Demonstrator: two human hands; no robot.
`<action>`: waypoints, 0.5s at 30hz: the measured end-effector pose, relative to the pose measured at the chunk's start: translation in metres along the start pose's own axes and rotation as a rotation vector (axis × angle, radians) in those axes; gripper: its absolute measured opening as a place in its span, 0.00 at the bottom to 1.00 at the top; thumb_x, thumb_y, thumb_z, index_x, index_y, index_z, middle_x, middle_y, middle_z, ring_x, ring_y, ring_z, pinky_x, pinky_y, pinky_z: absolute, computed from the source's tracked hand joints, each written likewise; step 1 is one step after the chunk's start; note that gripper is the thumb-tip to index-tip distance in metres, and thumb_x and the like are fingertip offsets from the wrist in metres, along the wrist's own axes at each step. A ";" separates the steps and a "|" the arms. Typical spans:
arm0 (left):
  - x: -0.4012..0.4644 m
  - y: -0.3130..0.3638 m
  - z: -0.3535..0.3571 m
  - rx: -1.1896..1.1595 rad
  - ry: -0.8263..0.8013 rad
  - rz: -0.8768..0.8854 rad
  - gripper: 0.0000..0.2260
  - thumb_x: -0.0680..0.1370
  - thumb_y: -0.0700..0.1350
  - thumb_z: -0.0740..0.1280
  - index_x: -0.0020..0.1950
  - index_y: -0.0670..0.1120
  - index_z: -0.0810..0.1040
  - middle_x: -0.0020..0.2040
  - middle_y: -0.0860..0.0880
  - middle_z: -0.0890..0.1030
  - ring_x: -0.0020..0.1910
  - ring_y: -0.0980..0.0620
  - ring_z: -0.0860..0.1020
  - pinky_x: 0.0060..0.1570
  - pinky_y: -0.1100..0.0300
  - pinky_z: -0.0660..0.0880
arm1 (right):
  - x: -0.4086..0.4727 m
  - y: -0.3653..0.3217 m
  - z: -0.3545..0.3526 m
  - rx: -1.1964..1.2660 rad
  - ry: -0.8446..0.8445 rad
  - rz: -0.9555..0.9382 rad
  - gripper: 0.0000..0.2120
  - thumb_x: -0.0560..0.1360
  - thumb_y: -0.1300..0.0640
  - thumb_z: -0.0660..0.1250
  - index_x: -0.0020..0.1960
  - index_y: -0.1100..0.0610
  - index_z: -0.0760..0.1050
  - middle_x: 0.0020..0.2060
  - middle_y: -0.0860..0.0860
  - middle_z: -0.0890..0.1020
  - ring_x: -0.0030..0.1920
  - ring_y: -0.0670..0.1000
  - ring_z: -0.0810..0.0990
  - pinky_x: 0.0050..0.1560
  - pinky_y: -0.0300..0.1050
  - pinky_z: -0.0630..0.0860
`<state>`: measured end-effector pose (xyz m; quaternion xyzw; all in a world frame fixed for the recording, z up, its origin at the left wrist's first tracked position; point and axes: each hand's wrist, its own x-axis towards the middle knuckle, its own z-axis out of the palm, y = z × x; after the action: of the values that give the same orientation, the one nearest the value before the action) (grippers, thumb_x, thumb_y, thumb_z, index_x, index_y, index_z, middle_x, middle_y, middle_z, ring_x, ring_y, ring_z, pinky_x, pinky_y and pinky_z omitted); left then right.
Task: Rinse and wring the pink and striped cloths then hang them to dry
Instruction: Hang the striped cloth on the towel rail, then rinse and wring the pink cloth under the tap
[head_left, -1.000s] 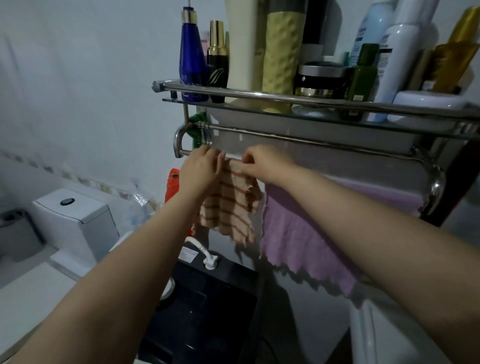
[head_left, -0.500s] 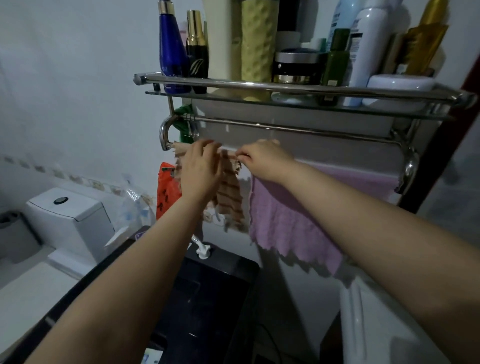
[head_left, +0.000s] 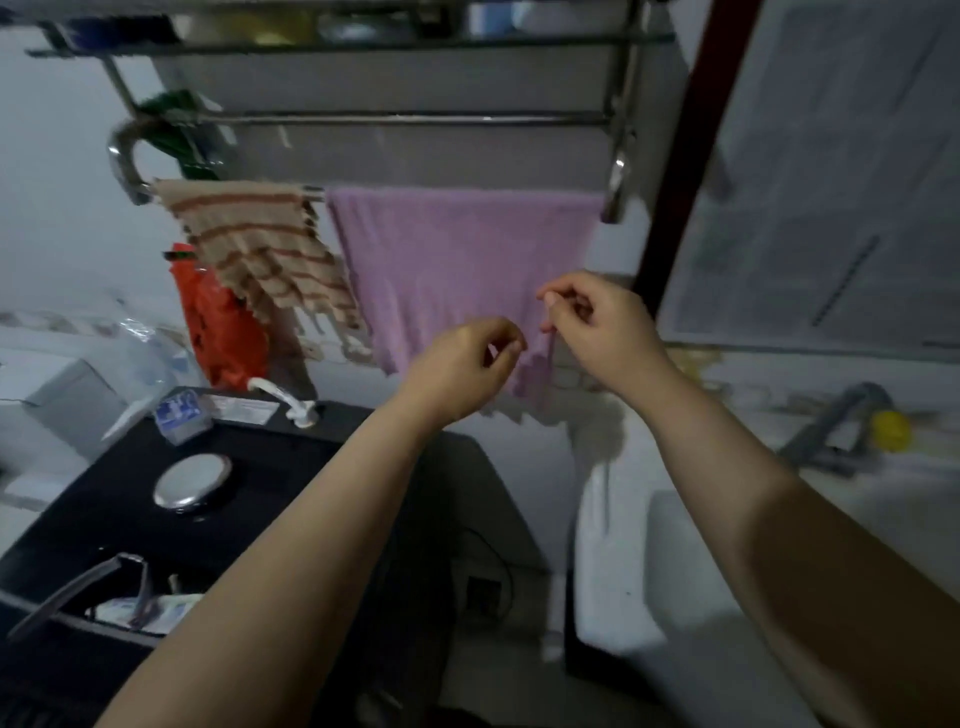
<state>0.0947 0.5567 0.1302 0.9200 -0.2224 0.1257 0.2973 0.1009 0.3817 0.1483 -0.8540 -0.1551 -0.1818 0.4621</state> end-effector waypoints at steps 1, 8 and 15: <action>0.001 0.011 0.017 -0.011 -0.060 -0.003 0.07 0.80 0.45 0.61 0.52 0.48 0.79 0.46 0.53 0.80 0.42 0.54 0.76 0.44 0.57 0.74 | -0.011 0.014 -0.014 0.009 -0.014 0.045 0.06 0.77 0.56 0.63 0.50 0.52 0.78 0.34 0.44 0.81 0.38 0.47 0.81 0.48 0.53 0.79; 0.016 0.092 0.138 -0.068 -0.214 -0.052 0.07 0.80 0.48 0.61 0.50 0.51 0.78 0.44 0.54 0.81 0.42 0.54 0.78 0.45 0.57 0.75 | -0.089 0.117 -0.115 0.089 0.014 0.305 0.09 0.78 0.57 0.63 0.43 0.44 0.76 0.28 0.45 0.81 0.30 0.49 0.79 0.42 0.52 0.80; 0.026 0.180 0.258 -0.214 -0.247 -0.301 0.06 0.80 0.49 0.60 0.48 0.55 0.77 0.42 0.59 0.80 0.41 0.59 0.78 0.44 0.56 0.78 | -0.152 0.219 -0.193 0.094 -0.131 0.441 0.05 0.75 0.48 0.62 0.43 0.40 0.76 0.30 0.45 0.82 0.32 0.51 0.81 0.41 0.56 0.81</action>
<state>0.0559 0.2622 0.0234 0.9144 -0.1295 -0.0582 0.3791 0.0289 0.0886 0.0173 -0.8549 -0.0026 -0.0130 0.5187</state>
